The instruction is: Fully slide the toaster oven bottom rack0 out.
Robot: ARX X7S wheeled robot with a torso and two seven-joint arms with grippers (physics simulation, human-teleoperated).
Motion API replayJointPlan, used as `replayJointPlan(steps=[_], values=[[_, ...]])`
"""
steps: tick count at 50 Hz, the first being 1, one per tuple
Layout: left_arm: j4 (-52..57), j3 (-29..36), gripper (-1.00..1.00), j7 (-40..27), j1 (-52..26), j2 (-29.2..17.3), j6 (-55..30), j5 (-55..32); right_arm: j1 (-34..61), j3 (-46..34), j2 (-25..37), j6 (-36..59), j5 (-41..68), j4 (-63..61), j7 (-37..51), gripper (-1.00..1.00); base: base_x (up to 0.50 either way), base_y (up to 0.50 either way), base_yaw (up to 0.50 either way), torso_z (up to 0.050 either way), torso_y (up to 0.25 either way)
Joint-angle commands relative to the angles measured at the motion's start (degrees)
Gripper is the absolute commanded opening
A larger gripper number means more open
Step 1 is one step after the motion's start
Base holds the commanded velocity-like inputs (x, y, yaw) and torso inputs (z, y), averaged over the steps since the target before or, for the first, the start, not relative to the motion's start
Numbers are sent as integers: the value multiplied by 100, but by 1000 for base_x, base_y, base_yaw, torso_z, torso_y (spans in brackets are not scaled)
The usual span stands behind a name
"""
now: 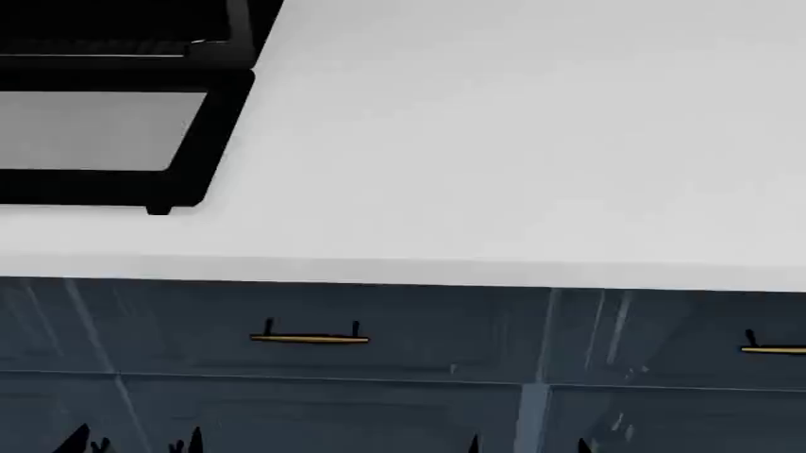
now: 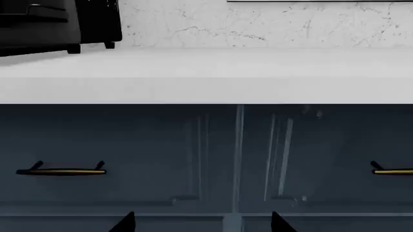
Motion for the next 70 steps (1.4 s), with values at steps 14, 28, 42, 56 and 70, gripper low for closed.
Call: replayJointPlan(steps=[14, 28, 42, 56, 70], values=[[3829, 402, 100, 121, 283, -604, -2650, -15, 196, -274, 619, 2400, -473, -2741, 9, 100, 0, 0, 0, 32, 17], [2802, 137, 100, -238, 567, -469, -1395, -806, -418, -324, 457, 1543, 504, -2359, 170, 100, 0, 0, 0, 26, 6], [5997, 480, 100, -3677, -2183, -3208, -5009, -5440, 1676, 1202, 1607, 6735, 3327, -5998, 1087, 100, 0, 0, 0, 50, 10], [5949, 1312, 100, -4896, -3068, -4363, -4084, -6480, 2836, -45, 4129, 5239, 7560, -5982, 4761, 100, 1, 464, 0, 50, 9], [5868, 963, 100, -5599, -4142, -5143, -3959, -7864, 4166, -330, 4711, 5199, 8756, -5993, 5911, 100, 40, 321, 0, 50, 10]])
